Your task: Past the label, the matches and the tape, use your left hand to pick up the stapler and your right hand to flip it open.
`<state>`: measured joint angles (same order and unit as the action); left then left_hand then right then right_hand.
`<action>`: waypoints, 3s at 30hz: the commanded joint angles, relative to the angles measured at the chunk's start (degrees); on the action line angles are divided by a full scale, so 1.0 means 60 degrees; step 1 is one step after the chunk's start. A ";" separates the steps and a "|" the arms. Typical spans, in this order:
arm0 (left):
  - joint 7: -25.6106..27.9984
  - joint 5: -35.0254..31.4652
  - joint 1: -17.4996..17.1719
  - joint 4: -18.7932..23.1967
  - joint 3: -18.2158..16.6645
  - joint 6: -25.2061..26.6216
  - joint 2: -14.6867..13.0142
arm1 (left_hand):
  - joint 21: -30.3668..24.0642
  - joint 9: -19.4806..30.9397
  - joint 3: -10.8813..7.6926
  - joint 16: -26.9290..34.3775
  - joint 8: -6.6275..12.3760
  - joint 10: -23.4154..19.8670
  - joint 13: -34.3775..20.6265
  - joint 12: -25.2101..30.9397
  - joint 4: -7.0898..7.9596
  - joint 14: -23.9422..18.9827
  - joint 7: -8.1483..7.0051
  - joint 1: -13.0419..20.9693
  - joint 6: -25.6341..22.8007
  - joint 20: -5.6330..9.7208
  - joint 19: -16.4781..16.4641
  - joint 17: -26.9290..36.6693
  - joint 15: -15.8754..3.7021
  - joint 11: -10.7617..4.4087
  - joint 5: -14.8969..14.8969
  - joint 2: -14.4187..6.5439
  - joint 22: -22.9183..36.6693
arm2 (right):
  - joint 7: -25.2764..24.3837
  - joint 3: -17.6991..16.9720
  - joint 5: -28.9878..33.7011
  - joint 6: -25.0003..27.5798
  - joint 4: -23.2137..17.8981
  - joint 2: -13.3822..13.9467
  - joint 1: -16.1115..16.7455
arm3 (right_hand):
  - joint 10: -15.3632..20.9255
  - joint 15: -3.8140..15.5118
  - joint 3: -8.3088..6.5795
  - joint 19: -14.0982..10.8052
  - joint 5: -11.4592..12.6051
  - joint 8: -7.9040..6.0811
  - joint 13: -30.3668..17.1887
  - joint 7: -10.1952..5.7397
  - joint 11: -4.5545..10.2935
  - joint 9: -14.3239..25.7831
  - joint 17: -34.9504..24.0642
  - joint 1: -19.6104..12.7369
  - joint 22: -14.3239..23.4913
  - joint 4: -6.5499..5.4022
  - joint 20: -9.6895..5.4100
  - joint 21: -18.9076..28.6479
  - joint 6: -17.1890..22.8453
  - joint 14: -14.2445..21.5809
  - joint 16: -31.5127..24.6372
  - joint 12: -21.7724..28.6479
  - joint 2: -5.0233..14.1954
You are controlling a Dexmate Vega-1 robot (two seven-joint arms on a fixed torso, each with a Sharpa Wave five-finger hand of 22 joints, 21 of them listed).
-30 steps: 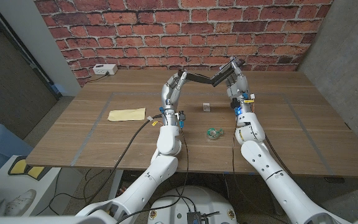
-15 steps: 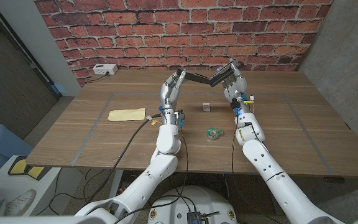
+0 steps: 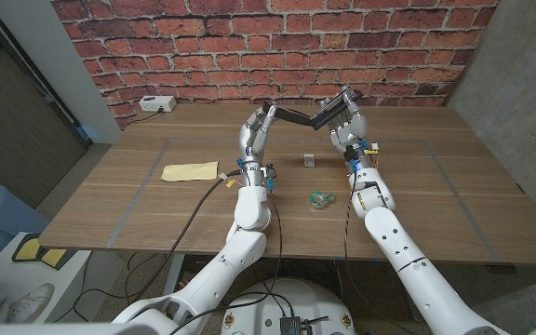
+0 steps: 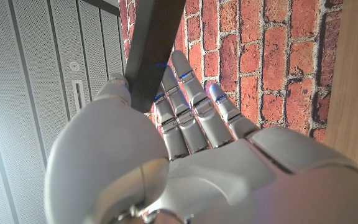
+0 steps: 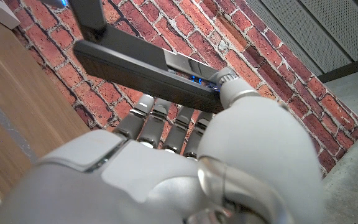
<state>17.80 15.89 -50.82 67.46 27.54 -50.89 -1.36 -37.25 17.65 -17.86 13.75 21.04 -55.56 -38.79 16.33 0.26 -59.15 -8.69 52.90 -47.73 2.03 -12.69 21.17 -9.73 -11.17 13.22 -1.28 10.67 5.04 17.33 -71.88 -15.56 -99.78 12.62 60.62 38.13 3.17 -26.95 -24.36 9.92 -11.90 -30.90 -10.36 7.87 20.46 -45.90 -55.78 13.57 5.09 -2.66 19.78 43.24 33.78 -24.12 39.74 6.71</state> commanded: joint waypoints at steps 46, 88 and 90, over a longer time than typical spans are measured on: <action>-0.1027 0.1181 0.0133 -0.0738 -0.0078 -0.0894 0.0568 | -0.0742 0.0359 -0.0693 -0.0329 -0.0094 -0.0146 -0.0517 -0.0130 -0.0978 -0.0654 0.0170 0.1355 -0.0266 0.1036 -0.0872 -0.0544 -0.0657 -0.0113 0.0042 -0.1391 0.0051 | -0.0153 -0.0360 -0.0903 0.0536 -0.0205 -0.0365 0.0134 | 0.1040 0.1757 -0.0008 0.0067 0.0006 -0.0078 0.0695 -0.0144 0.0614 -0.0181 -0.0287 -0.0720 0.0033 0.0041 -0.0575 0.0341 0.0206 0.0243 -0.0012 -0.0568 0.0692; -0.0179 0.0450 -0.0054 -0.0479 -0.0200 -0.0663 0.0530 | -0.1065 0.0282 -0.0566 -0.0038 -0.0340 -0.0323 -0.0298 -0.0328 -0.1022 -0.1298 -0.0030 0.1336 -0.0381 0.0379 -0.1069 -0.0180 -0.0649 -0.0118 -0.0118 -0.1370 0.0041 | -0.0233 -0.0329 -0.0832 0.0504 -0.0062 -0.0482 0.0072 | 0.1178 0.1757 0.0027 0.0139 0.0005 -0.0074 0.1021 -0.0154 0.0617 -0.0272 -0.0323 -0.0705 0.0058 0.0065 -0.0578 0.0504 0.0213 0.0335 0.0064 -0.0823 0.0698; -0.0457 0.0770 0.0023 -0.0617 -0.0151 -0.0791 0.0557 | -0.1007 0.0277 -0.0598 -0.0231 -0.0351 -0.0347 -0.0325 -0.0320 -0.0997 -0.1053 -0.0028 0.1303 -0.0406 0.0599 -0.0955 -0.0353 -0.0652 -0.0115 -0.0110 -0.1384 0.0018 | -0.0240 -0.0329 -0.0830 0.0503 -0.0068 -0.0483 0.0079 | 0.1183 0.1757 0.0029 0.0144 0.0004 -0.0078 0.1040 -0.0155 0.0617 -0.0278 -0.0322 -0.0704 0.0060 0.0067 -0.0575 0.0515 0.0224 0.0335 0.0073 -0.0839 0.0697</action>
<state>17.73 16.84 -51.57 65.43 25.90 -53.57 1.95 -43.47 19.27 -17.97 13.87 19.19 -56.18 -40.45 14.52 -2.78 -67.56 -8.28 53.18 -49.11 2.44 -19.16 20.12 -13.64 -10.96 12.35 -1.00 10.85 3.61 15.28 -76.90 -12.49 -100.32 9.87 61.12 41.28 3.49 -26.49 -23.63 9.36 -12.10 -24.67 -10.69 8.00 18.70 -47.64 -56.34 13.72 5.66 -2.34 22.35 43.91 35.31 -23.93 34.86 6.14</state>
